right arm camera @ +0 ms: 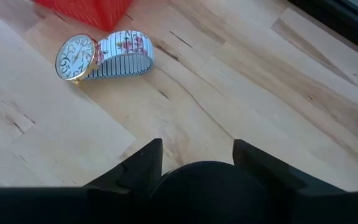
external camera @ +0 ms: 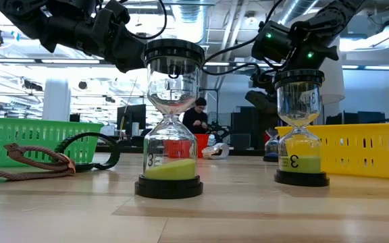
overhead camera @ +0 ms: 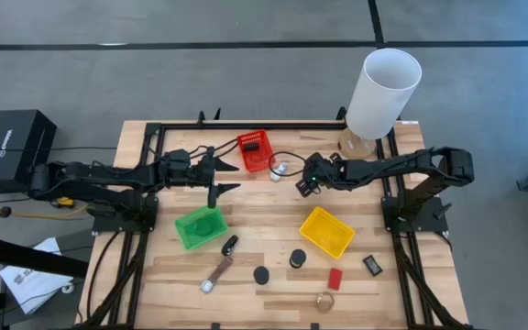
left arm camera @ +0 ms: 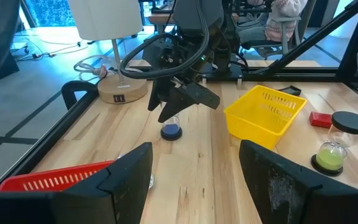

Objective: Pick & Place Office items
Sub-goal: Put the blue hourglass into the yellow bin

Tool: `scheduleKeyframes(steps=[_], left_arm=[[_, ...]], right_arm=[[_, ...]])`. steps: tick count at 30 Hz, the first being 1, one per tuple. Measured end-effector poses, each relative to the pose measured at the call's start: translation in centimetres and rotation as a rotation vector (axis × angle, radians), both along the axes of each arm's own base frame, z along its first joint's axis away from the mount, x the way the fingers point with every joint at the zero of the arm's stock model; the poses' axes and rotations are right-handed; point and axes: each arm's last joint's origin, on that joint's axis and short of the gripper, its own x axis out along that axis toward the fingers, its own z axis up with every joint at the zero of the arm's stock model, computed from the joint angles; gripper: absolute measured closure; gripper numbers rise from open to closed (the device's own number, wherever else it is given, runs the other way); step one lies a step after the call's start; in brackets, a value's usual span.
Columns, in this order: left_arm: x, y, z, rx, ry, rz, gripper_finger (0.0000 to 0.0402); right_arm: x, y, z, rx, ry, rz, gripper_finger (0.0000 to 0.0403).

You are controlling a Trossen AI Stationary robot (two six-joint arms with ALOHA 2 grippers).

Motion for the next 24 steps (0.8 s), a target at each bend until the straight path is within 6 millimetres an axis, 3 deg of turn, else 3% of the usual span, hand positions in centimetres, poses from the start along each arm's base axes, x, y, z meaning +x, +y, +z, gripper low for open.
scheduleKeyframes(steps=[3,8,24], left_arm=[[0.00,0.00,0.00,0.000,0.000,0.000,0.0165],[0.00,0.00,0.00,0.000,0.000,0.000,0.0165],[0.00,0.00,0.00,0.003,0.000,-0.001,0.0165]], right_arm=[[0.03,0.03,0.02,-0.007,-0.002,-0.002,0.0197],[0.08,0.00,0.07,-0.014,-0.008,-0.005,0.0222],[0.20,0.08,0.07,0.016,-0.024,0.014,0.0222]])
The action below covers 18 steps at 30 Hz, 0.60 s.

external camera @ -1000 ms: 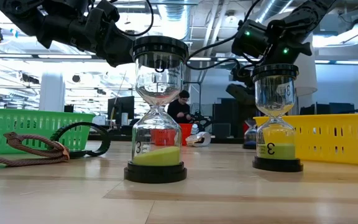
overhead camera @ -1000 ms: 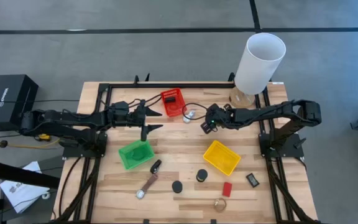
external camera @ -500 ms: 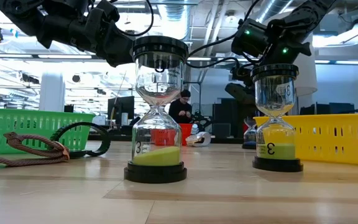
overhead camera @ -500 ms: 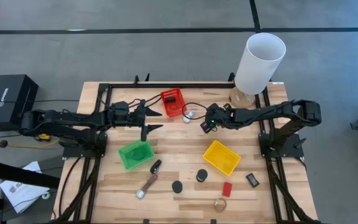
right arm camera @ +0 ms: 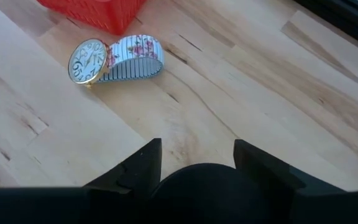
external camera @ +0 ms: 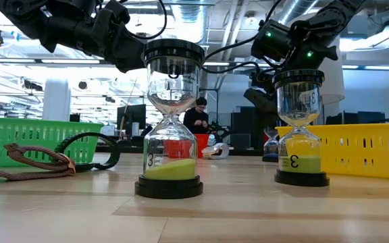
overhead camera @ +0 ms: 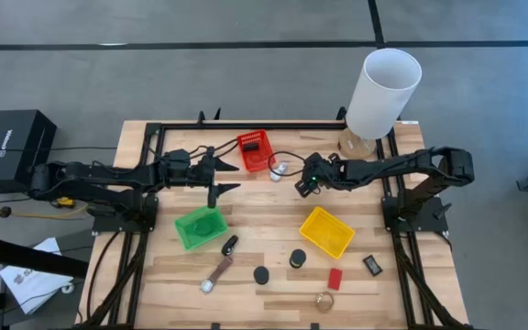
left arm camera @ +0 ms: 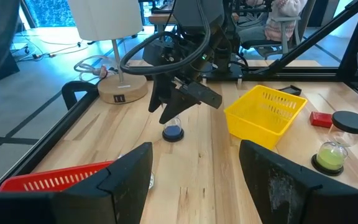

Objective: Pick & Place Office items
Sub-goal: Put the blue hourglass into the yellow bin

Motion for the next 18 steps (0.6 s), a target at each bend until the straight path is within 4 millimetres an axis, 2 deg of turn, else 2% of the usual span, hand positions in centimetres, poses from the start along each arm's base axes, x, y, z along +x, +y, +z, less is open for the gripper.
scheduleKeyframes(steps=[7,18], left_arm=[[0.0,0.0,0.0,0.000,0.000,0.000,0.0165],[0.0,0.0,0.0,0.000,0.001,0.000,0.0165]], right_arm=[[0.0,0.1,0.0,0.003,-0.001,0.006,0.0217],[0.3,1.4,0.0,0.006,-0.002,0.056,0.0222]])
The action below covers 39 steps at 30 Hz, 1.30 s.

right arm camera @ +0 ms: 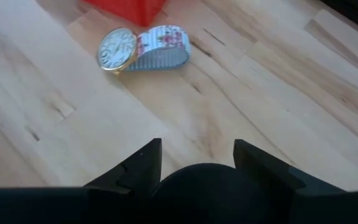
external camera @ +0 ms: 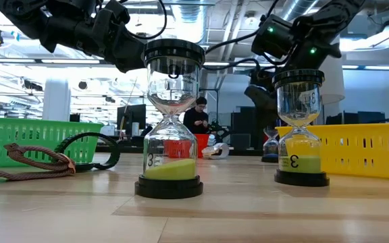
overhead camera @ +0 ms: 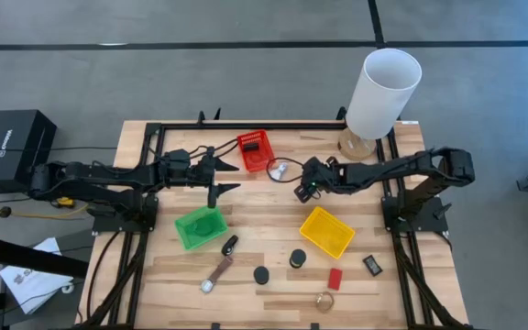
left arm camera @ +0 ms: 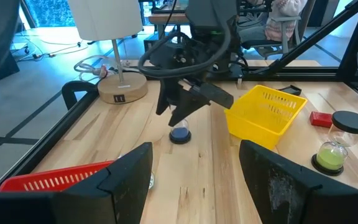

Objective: Pick & Place Office items
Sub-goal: Put the blue hourglass into the yellow bin

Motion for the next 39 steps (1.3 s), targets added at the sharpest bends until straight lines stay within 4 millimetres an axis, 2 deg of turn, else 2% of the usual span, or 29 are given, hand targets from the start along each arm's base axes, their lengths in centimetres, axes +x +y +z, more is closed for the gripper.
scheduleKeyframes(steps=[4,8,17,23,28,32,39], left_arm=[[0.0,0.0,0.0,0.000,0.000,0.000,0.0165],[0.0,0.0,0.0,0.000,0.000,0.000,0.0165],[0.0,0.0,0.0,0.000,0.000,0.000,0.0165],[0.0,0.0,0.0,0.000,0.000,0.000,0.0165],[0.0,0.0,0.0,0.000,0.000,0.000,0.0165],[0.0,0.0,0.0,-0.002,0.005,0.000,0.0165],[0.0,0.0,-0.1,-0.004,0.008,0.001,0.0165]], right_arm=[[0.1,0.6,0.0,-0.001,0.000,0.021,0.0206],[0.2,1.0,0.0,0.000,-0.001,0.037,0.0222],[0.4,1.3,0.3,-0.001,-0.004,0.047,0.0218],[1.5,1.2,2.0,-0.025,-0.029,0.081,0.0222],[2.1,1.6,3.9,-0.007,0.019,0.106,0.0222],[2.5,3.0,5.7,0.005,0.055,0.176,0.0221],[3.0,6.7,8.3,0.001,0.063,0.303,0.0221]])
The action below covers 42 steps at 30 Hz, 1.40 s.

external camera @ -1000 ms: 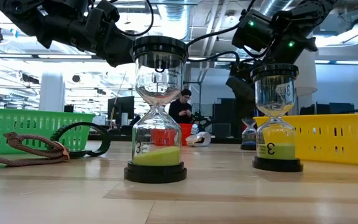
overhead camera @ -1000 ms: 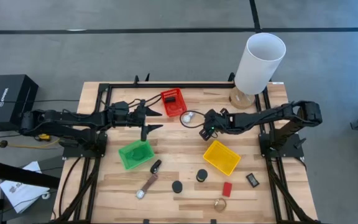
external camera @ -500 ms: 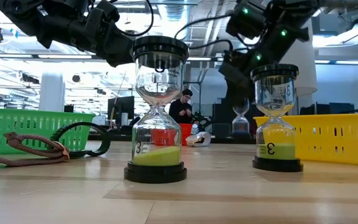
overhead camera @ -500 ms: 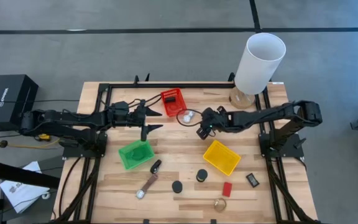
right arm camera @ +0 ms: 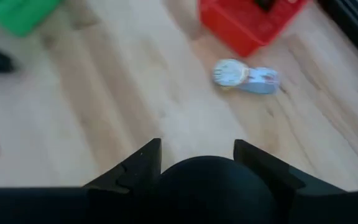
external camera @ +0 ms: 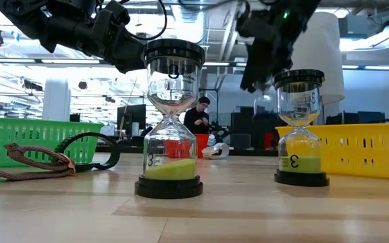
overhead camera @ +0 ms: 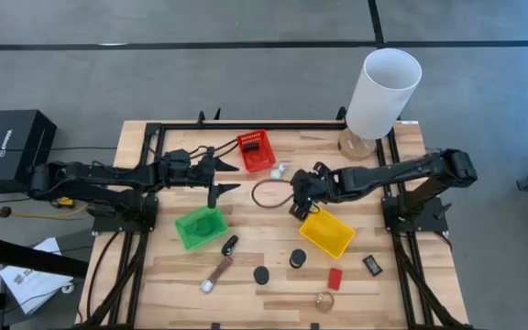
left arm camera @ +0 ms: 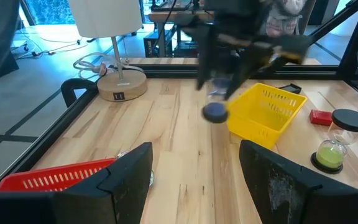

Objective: Pick & Place Office items
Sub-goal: Put the blue hourglass into the yellow bin

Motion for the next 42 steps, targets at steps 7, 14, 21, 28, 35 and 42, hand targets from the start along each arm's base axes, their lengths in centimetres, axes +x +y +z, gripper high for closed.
scheduleKeyframes(steps=[7,14,21,28,35,42], left_arm=[[0.0,0.0,0.0,-0.001,0.002,0.000,0.0165],[0.0,0.0,0.0,-0.002,0.005,0.000,0.0165],[0.0,0.0,-0.1,-0.010,0.006,0.002,0.0165],[0.0,0.0,-0.1,-0.010,0.006,0.001,0.0165],[0.0,0.0,-0.1,-0.010,0.005,0.001,0.0165],[0.0,0.0,0.0,-0.008,-0.001,0.002,0.0165]], right_arm=[[-0.7,3.6,0.9,0.028,0.024,0.067,0.0214],[-2.2,6.2,0.5,0.054,0.074,0.041,0.0221],[-4.0,7.7,-0.4,0.023,0.128,-0.019,0.0212],[-4.9,8.0,-1.7,0.014,0.093,-0.150,0.0215],[-5.3,7.6,-3.7,0.013,0.071,-0.203,0.0213],[-5.3,7.5,-4.4,0.016,0.034,-0.211,0.0216]])
